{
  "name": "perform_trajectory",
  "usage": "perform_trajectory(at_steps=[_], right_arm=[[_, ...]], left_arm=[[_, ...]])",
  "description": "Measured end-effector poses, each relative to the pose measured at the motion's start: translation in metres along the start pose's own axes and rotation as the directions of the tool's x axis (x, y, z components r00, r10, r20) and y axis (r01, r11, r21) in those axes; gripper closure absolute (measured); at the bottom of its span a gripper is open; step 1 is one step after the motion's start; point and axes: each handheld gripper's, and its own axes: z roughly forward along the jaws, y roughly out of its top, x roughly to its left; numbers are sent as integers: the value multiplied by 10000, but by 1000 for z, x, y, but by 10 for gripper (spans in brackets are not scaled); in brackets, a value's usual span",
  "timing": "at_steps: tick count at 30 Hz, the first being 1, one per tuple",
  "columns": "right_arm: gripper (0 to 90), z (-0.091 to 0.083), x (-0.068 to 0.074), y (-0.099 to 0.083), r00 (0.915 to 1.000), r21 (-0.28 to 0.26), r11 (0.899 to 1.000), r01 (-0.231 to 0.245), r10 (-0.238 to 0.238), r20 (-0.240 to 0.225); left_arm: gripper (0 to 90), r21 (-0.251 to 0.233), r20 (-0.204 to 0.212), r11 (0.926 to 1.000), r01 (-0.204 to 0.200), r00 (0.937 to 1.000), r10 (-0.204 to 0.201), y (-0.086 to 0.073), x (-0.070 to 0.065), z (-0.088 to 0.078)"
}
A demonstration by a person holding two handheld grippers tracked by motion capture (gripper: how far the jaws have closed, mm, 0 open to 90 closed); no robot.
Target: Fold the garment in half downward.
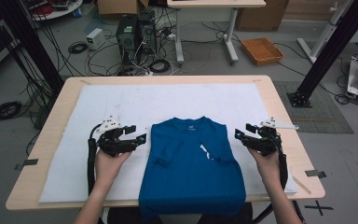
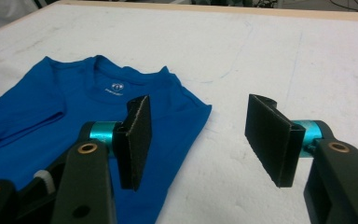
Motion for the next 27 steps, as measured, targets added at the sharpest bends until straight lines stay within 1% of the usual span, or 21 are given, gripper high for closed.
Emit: perform_trajectory(at_steps=[5,6,7,8,9,10,11,12,13,14,15,16,17,19,21,22,23,24,25,26,27], right_arm=[[434,8,-3,6,9999,-13,10000,58,-58,93],[452,14,-5,8,9999,112,9999,26,-27,110],[452,14,-5,8,9999,112,9999,26,-27,110],[471,21,-7,12,10000,254,9997,41,-44,86],[471,21,-7,12,10000,254,9997,41,-44,86],[495,29,-7,16,10000,332,9994,84,-86,47],[495,29,-7,16,10000,332,9994,84,-86,47],[509,36,-7,21,9999,403,9991,134,-135,40],[509,36,-7,21,9999,403,9991,134,-135,40],[529,44,-7,25,10000,508,9987,57,-55,-45],[529,44,-7,25,10000,508,9987,57,-55,-45],[547,53,-7,28,9999,686,9976,133,-128,-77],[547,53,-7,28,9999,686,9976,133,-128,-77],[567,63,-7,30,9997,854,9961,218,-213,-72],[580,72,-7,31,9997,992,9948,226,-219,-88],[589,80,-9,29,9999,1139,9934,151,-148,-36],[589,80,-9,29,9999,1139,9934,151,-148,-36],[590,90,-11,27,10000,1548,9879,29,-14,-95],[590,90,-11,27,10000,1548,9879,29,-14,-95],[595,98,-11,25,9999,1836,9829,146,-150,7],[595,98,-11,25,9999,1836,9829,146,-150,7]], left_arm=[[374,111,82,9999,37,10000,-38,7,2,9],[379,124,76,9999,8,10000,-9,8,3,11],[379,75,84,9999,79,9999,-80,10,4,15],[395,38,134,9999,153,9998,-153,12,6,19],[395,19,160,9996,293,9994,-294,13,8,24],[419,40,206,9994,356,9992,-356,15,10,30],[419,117,178,9992,392,9991,-394,17,11,36],[442,240,157,9988,416,9990,-419,19,12,42],[442,356,101,9987,377,9992,-381,21,14,49],[450,517,124,9973,526,9985,-533,25,17,61],[453,517,124,9973,526,9985,-533,25,17,61],[453,704,83,9954,652,9978,-660,29,20,72],[464,704,83,9954,652,9978,-660,29,20,72],[469,803,53,9946,654,9978,-661,32,22,82],[486,1204,67,9900,737,9972,-750,34,23,94],[486,1694,9,9836,626,9980,-637,36,23,105],[486,1694,9,9836,626,9980,-637,36,23,105],[494,1806,-120,9826,430,9991,-415,35,21,110],[494,1927,-164,9805,377,9992,-352,35,21,114],[503,2328,-264,9715,436,9989,-385,34,23,122],[505,2328,-264,9715,436,9989,-385,34,23,122]])
